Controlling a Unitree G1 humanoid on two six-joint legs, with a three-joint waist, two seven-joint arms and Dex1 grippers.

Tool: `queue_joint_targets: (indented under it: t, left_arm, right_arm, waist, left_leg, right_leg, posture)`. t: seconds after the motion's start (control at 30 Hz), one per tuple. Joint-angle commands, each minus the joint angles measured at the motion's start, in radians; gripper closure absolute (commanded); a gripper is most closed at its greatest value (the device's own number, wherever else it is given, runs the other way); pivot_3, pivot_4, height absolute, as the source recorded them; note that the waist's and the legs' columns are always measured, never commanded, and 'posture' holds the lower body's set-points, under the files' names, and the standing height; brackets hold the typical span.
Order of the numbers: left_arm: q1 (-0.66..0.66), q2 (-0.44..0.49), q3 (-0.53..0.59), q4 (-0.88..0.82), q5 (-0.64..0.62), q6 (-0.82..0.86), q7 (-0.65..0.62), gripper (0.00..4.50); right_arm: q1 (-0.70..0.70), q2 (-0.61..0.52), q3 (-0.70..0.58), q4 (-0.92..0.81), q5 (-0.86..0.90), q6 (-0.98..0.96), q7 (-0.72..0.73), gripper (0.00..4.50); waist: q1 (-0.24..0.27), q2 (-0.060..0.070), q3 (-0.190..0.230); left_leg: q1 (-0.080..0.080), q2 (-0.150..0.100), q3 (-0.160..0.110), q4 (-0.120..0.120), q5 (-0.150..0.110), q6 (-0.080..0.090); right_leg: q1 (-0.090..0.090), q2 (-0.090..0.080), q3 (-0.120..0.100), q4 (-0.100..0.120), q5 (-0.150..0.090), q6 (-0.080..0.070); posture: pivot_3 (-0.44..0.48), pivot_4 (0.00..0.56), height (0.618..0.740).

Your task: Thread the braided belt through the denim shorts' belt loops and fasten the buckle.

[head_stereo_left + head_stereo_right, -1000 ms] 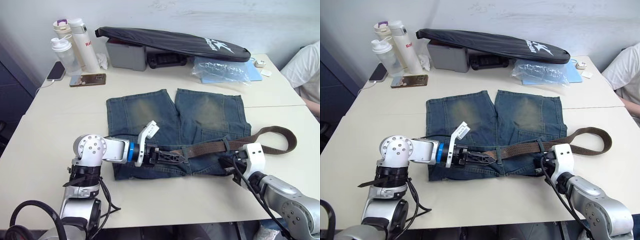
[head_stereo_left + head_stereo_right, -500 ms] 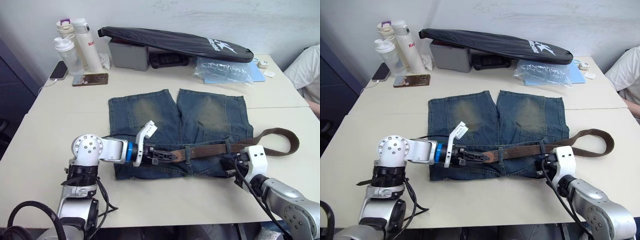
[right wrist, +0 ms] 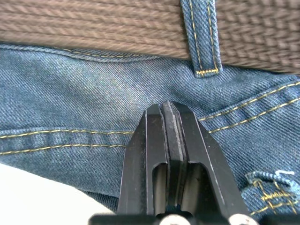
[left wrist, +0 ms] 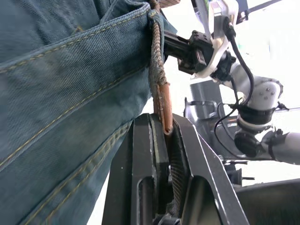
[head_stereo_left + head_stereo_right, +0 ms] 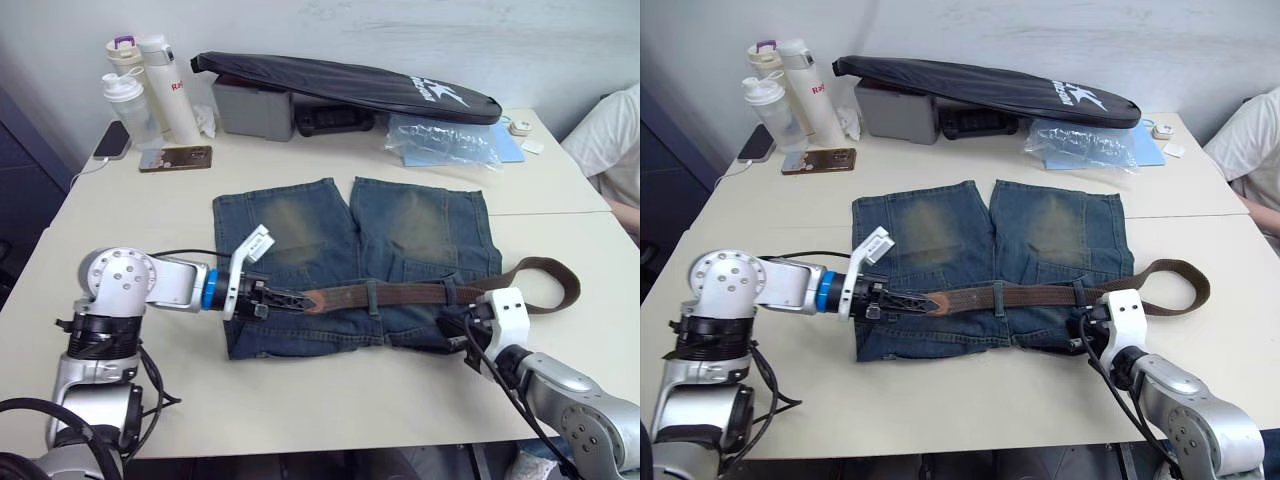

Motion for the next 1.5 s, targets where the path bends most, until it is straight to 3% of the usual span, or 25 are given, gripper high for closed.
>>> queue_joint_targets:
  t: [0.03,0.43,0.7,0.9,1.0,1.2,1.23,1.33,1.43,1.5]
  left_arm:
    - [-0.012,0.061,0.039,-0.004,0.051,-0.041,-0.052,4.42]
    - [0.103,0.279,0.035,0.045,0.210,-0.160,-0.242,4.42]
    - [0.109,0.219,0.053,-0.021,0.176,-0.121,-0.273,4.42]
    - [0.113,0.219,-0.010,0.018,0.311,-0.211,-0.251,4.42]
    - [0.096,0.237,-0.010,0.066,0.347,-0.260,-0.302,3.22]
    - [-0.019,0.325,-0.038,0.152,0.412,-0.353,-0.455,0.34]
    - [-0.047,0.342,-0.055,0.148,0.425,-0.371,-0.487,0.06]
    - [-0.106,0.369,-0.111,0.130,0.478,-0.449,-0.561,0.06]
    - [-0.122,0.376,-0.175,0.065,0.546,-0.585,-0.651,0.00]
    - [-0.099,0.354,-0.202,0.018,0.595,-0.692,-0.680,0.00]
  right_arm:
    - [-0.011,-0.016,0.039,0.080,-0.036,0.037,0.011,4.50]
    - [-0.085,-0.037,0.097,0.158,-0.073,0.028,0.086,4.50]
    - [-0.112,-0.025,0.115,0.171,-0.093,0.029,0.109,4.50]
    - [-0.090,-0.021,0.103,0.144,-0.091,0.032,0.108,4.50]
    - [-0.077,-0.027,0.091,0.112,-0.077,0.036,0.120,4.50]
    - [-0.047,-0.094,0.032,0.022,-0.035,0.026,0.198,4.50]
    - [-0.040,-0.108,0.017,0.012,-0.028,0.016,0.219,4.50]
    - [-0.031,-0.144,-0.038,-0.038,0.020,0.004,0.276,4.50]
    - [-0.031,-0.235,-0.060,-0.117,0.041,0.010,0.336,3.62]
    - [-0.026,-0.331,-0.046,-0.173,0.035,0.008,0.393,2.75]
  waist:
    - [-0.007,-0.001,0.000]
    - [-0.021,-0.009,-0.003]
    - [-0.033,-0.010,-0.005]
    - [-0.033,-0.009,-0.005]
    - [-0.031,-0.008,-0.005]
    - [-0.021,-0.005,-0.004]
    - [-0.015,-0.005,-0.004]
    - [-0.003,0.000,-0.007]
    - [0.010,0.012,-0.004]
    - [0.016,0.012,-0.003]
  left_leg:
    - [0.000,0.000,0.000,0.000,0.000,0.000]
    - [0.002,0.001,0.000,-0.006,0.000,-0.003]
    - [0.001,0.001,0.000,-0.008,-0.004,0.002]
    - [0.001,0.001,0.000,-0.008,-0.004,0.003]
    - [0.001,0.001,0.000,-0.008,-0.004,0.004]
    - [-0.003,0.001,0.000,-0.010,-0.003,0.005]
    - [-0.004,0.001,0.000,-0.010,-0.003,0.004]
    - [-0.009,0.001,0.000,-0.011,-0.003,0.003]
    - [-0.015,0.000,0.003,-0.006,-0.003,0.003]
    - [-0.015,0.000,0.006,-0.005,-0.003,0.004]
  right_leg:
    - [0.000,0.000,0.000,0.000,0.000,0.000]
    - [-0.001,-0.003,-0.001,-0.001,0.001,-0.003]
    - [-0.001,-0.006,-0.005,-0.002,0.001,-0.006]
    - [-0.002,-0.006,-0.006,-0.002,0.001,-0.006]
    - [-0.002,-0.006,-0.006,-0.002,0.001,-0.007]
    - [-0.008,-0.006,-0.006,-0.001,0.000,-0.008]
    - [-0.010,-0.006,-0.007,-0.001,-0.001,-0.009]
    - [-0.015,-0.005,-0.006,-0.001,-0.001,-0.010]
    - [-0.018,-0.005,-0.004,0.000,-0.001,-0.009]
    - [-0.018,-0.004,-0.001,-0.001,0.000,-0.008]
  posture:
    - [0.000,0.150,0.740]
    - [0.000,0.150,0.740]
    - [0.000,0.150,0.740]
    - [0.000,0.150,0.740]
    - [0.000,0.150,0.740]
    - [0.000,0.150,0.740]
    - [0.000,0.150,0.740]
    - [0.000,0.150,0.740]
    - [0.000,0.150,0.740]
    - [0.000,0.150,0.740]
